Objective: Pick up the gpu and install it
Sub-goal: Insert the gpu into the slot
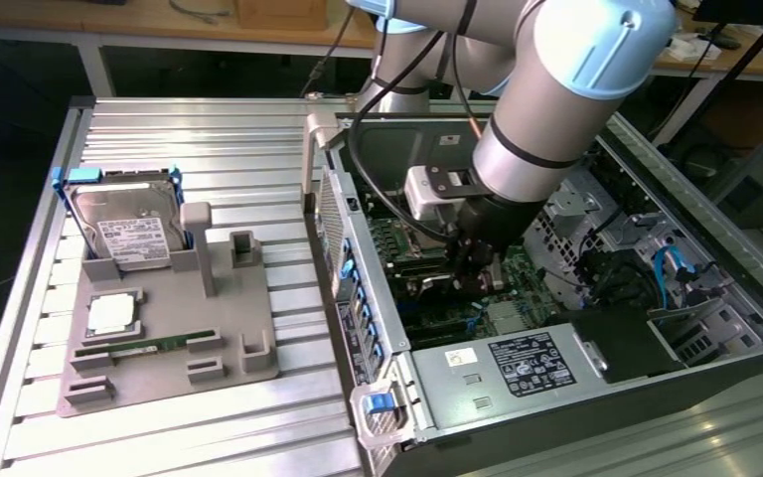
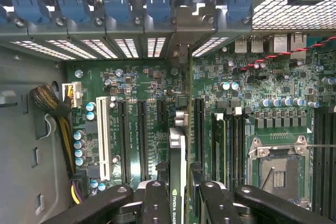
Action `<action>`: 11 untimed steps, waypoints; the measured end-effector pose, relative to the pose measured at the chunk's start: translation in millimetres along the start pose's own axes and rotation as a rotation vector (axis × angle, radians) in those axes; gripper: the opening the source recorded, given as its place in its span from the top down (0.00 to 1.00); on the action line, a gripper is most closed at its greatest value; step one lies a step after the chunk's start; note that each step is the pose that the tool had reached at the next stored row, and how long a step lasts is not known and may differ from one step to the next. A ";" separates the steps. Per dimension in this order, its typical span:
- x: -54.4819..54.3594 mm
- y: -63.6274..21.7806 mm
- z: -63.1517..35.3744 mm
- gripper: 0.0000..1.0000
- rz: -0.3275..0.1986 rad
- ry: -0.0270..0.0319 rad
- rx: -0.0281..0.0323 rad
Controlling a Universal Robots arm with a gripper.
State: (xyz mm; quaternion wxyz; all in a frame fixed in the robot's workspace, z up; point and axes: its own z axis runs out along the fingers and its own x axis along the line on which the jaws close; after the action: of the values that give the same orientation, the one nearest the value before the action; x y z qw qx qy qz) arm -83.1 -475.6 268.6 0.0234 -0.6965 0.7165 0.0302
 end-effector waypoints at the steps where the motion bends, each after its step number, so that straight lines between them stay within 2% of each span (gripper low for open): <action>1: -0.2 0.0 0.4 0.73 0.000 -0.0001 0.0000; 11: -0.7 0.0 4.3 0.73 0.000 -0.0002 0.0000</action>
State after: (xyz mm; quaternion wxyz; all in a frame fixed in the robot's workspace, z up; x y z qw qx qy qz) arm -83.1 -474.6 264.3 0.0234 -0.6965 0.7165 0.0303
